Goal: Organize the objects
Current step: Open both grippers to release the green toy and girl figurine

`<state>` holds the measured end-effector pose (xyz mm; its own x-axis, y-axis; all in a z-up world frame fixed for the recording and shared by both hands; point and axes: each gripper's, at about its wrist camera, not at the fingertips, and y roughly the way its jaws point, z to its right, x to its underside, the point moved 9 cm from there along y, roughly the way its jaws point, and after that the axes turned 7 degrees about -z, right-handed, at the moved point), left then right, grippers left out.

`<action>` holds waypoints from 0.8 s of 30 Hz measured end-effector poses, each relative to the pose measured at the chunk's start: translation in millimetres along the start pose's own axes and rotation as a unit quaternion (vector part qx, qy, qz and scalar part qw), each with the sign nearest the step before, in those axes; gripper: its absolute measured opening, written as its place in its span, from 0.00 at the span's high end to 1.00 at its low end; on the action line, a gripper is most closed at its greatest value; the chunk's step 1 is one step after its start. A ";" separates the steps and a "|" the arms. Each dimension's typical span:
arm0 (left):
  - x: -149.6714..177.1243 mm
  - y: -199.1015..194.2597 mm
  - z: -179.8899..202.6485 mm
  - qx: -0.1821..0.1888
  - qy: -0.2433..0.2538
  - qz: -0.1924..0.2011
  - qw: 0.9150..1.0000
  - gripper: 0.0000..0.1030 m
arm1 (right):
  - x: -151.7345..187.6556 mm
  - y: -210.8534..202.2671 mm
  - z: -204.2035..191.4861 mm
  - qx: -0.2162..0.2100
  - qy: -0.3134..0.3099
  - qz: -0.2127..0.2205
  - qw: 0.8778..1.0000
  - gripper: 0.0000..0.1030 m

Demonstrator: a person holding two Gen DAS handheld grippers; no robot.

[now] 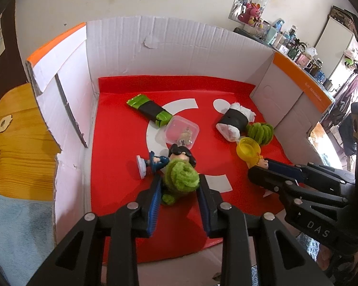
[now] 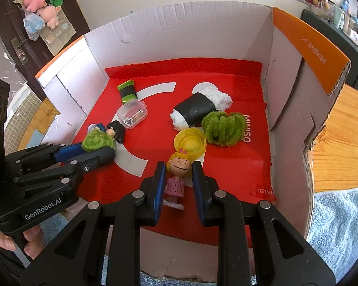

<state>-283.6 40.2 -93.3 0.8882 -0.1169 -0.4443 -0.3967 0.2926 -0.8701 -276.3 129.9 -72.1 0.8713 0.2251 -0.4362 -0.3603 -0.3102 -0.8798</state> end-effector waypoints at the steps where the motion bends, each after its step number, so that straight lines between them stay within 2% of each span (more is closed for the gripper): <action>1: -0.2 0.2 -0.2 0.000 0.000 0.000 1.000 0.71 | -0.1 -0.1 0.1 0.000 0.000 0.000 1.000 0.79; 6: -2.6 -0.5 -1.4 -0.007 0.001 0.006 1.000 0.61 | 0.2 -0.7 0.6 0.000 0.000 0.001 1.000 0.78; 10: -3.5 -2.5 -1.1 -0.007 0.002 0.008 1.000 0.60 | -1.0 -0.7 -0.3 -0.001 0.000 0.002 1.000 0.78; 13: -4.1 -4.9 -2.7 -0.010 0.001 0.012 1.000 0.51 | -0.6 -2.5 -0.7 0.000 0.000 0.003 1.000 0.78; 21: -2.4 -14.0 -4.4 -0.011 -0.001 0.020 1.000 0.48 | 0.1 -7.5 -0.1 0.001 0.002 0.008 1.000 0.77; 23: -2.5 -17.2 -5.8 -0.012 -0.003 0.025 1.000 0.43 | 0.7 -9.3 -0.6 0.002 0.002 0.010 1.000 0.72; 24: -1.7 -18.8 -4.3 -0.013 -0.003 0.027 1.000 0.43 | 0.6 -10.2 -0.6 0.003 0.001 0.011 1.000 0.64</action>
<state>-278.6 30.8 -77.2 0.8665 -0.0960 -0.4899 -0.4502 0.2738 -0.8499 -271.9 132.6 -63.3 0.8637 0.2161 -0.4554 -0.3815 -0.3103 -0.8708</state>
